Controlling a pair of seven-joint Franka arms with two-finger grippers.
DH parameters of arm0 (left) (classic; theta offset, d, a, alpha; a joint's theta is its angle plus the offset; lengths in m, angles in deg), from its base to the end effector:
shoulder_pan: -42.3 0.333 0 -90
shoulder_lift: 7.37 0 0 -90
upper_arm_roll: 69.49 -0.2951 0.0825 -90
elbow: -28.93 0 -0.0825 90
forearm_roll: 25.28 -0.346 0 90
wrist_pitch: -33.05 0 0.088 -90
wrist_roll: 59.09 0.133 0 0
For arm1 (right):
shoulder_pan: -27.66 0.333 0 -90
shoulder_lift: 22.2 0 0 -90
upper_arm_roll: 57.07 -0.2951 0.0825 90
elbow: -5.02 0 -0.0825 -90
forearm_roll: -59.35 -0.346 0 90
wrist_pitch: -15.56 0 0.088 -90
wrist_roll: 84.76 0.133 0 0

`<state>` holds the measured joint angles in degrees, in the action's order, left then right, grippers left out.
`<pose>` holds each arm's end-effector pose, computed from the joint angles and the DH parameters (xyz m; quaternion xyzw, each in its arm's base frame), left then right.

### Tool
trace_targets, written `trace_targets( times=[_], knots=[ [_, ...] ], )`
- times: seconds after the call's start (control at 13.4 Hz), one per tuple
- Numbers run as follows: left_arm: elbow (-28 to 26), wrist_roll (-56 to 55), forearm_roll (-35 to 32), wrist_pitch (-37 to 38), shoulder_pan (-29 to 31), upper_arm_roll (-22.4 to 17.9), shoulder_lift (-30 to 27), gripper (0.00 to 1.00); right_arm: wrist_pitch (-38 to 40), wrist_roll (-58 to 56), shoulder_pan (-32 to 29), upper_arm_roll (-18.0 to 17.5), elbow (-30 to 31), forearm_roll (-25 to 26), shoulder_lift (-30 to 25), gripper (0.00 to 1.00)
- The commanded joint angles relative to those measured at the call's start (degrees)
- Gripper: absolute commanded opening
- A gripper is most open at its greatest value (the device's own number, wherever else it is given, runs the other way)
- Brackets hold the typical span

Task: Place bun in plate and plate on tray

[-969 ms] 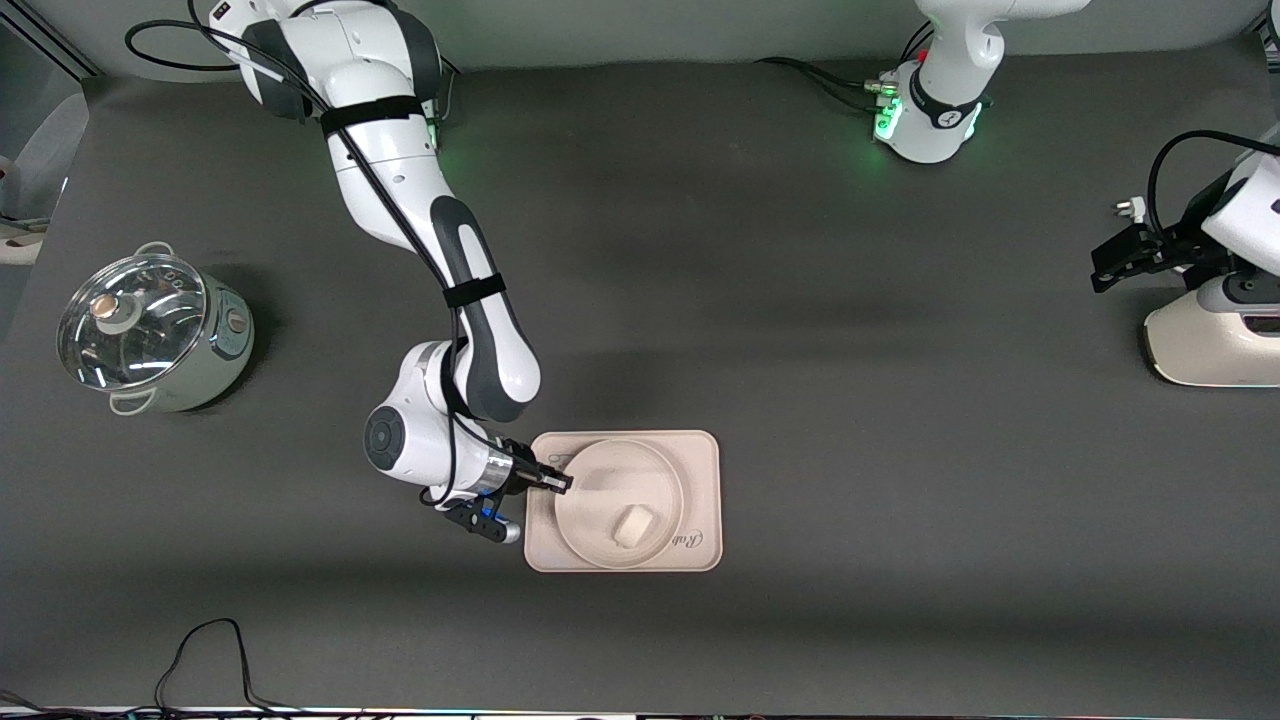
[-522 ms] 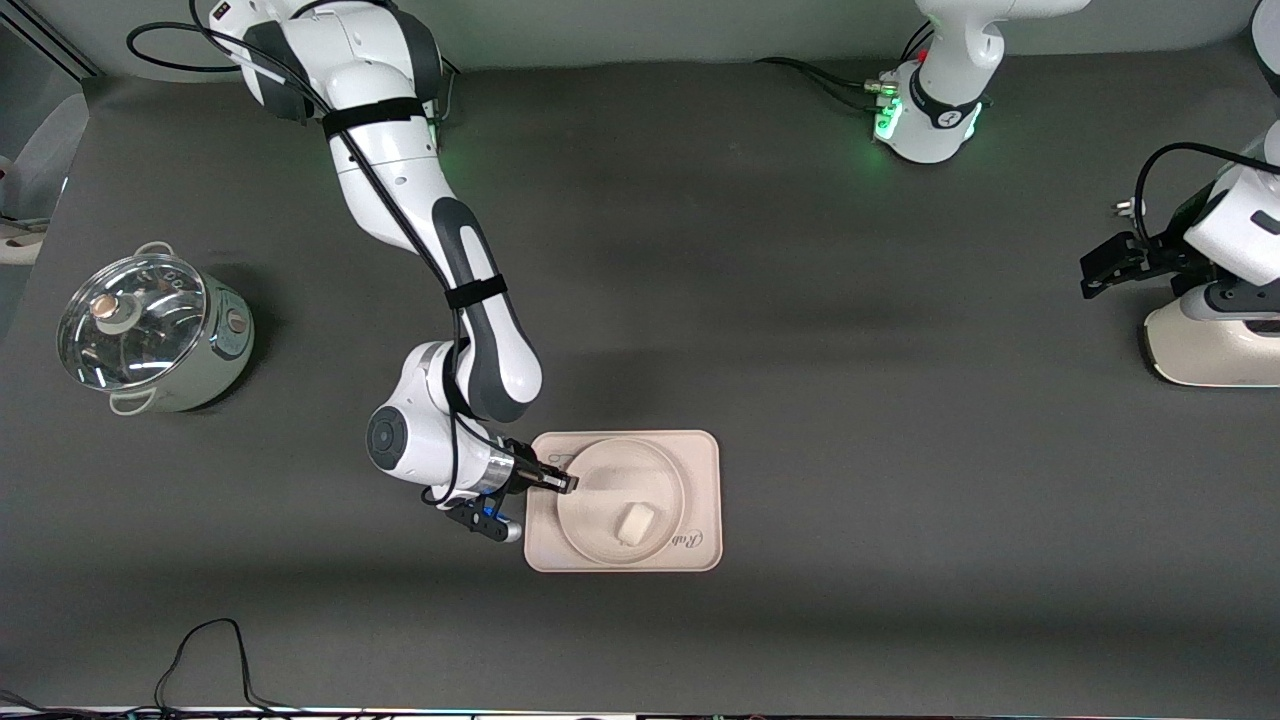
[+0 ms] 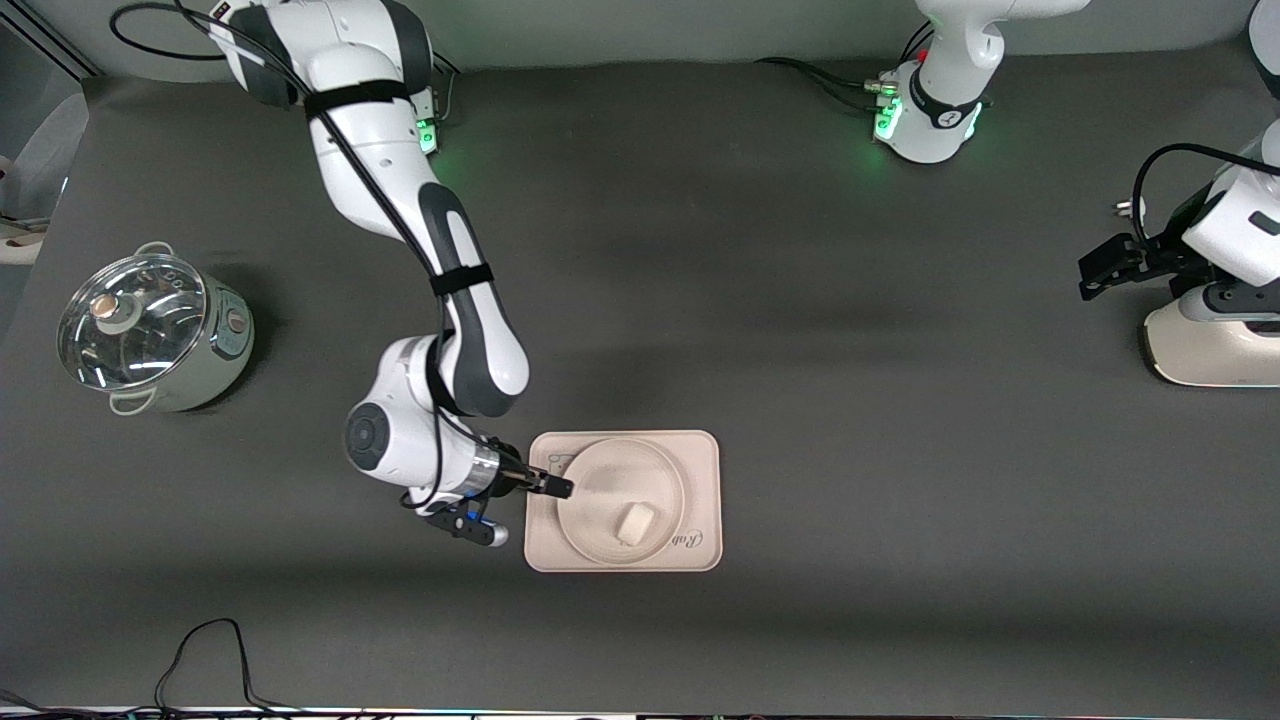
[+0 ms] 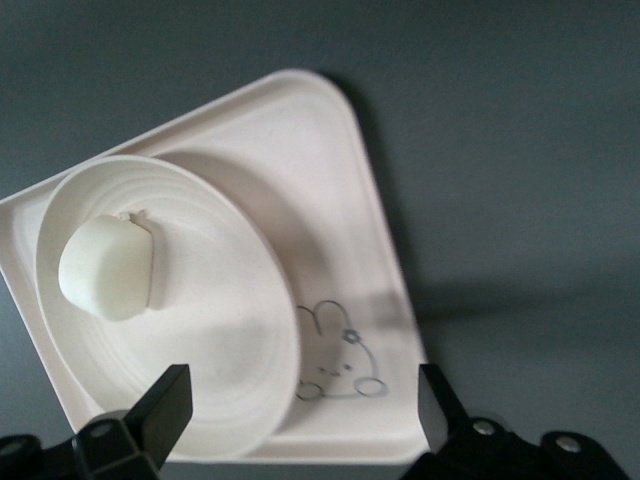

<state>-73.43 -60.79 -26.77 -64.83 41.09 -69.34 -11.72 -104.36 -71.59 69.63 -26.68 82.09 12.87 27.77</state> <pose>0.5016 -0.0088 0.5338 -0.9999 -0.0012 0.0008 0.0130 0.6453 0.2654 0.2299 -0.9792 0.1369 0.0272 0.1473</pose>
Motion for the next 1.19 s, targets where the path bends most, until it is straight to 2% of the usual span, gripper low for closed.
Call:
trace_targets(
  times=[0.0, 0.22, 0.37, 0.45, 0.67, 0.97, 1.12],
  knots=[
    [-0.6, -1.2, 0.4, -1.0, -0.3, -0.1, -0.9, 1.0, 8.4, -1.4, -0.4, 1.9, 1.9, 12.6, -9.9, 1.0],
    [0.0, -1.2, 0.4, -0.4, -0.1, -0.1, -1.6, 1.0, 18.4, -1.5, -0.6, 1.9, 1.9, 27.0, -20.6, 1.0],
    [0.0, -1.2, 0.4, -0.5, -0.2, -0.1, -1.6, 1.0, 25.8, -2.1, -0.7, 2.0, 2.0, 32.9, -26.9, 1.0],
    [0.0, -1.3, 0.4, -0.7, -0.3, -0.1, -1.6, 1.0, 29.1, -3.7, -0.7, 2.4, 1.9, 34.1, -28.9, 1.0],
    [-0.1, -1.2, 0.4, -0.5, -0.2, -0.1, -1.7, 1.0, 31.8, -6.8, -0.5, 5.5, 1.9, 35.0, -32.2, 1.0],
    [-0.3, -1.1, 0.4, -0.2, 0.0, -0.1, -1.8, 1.0, 32.3, -6.8, -0.6, 5.9, 2.1, 37.0, -35.5, 1.0],
    [-0.3, -1.0, 0.4, 0.3, 0.2, -0.1, -2.2, 1.0, 34.0, -8.6, -4.5, 4.9, 2.6, 37.1, -37.2, 1.0]
  ],
)
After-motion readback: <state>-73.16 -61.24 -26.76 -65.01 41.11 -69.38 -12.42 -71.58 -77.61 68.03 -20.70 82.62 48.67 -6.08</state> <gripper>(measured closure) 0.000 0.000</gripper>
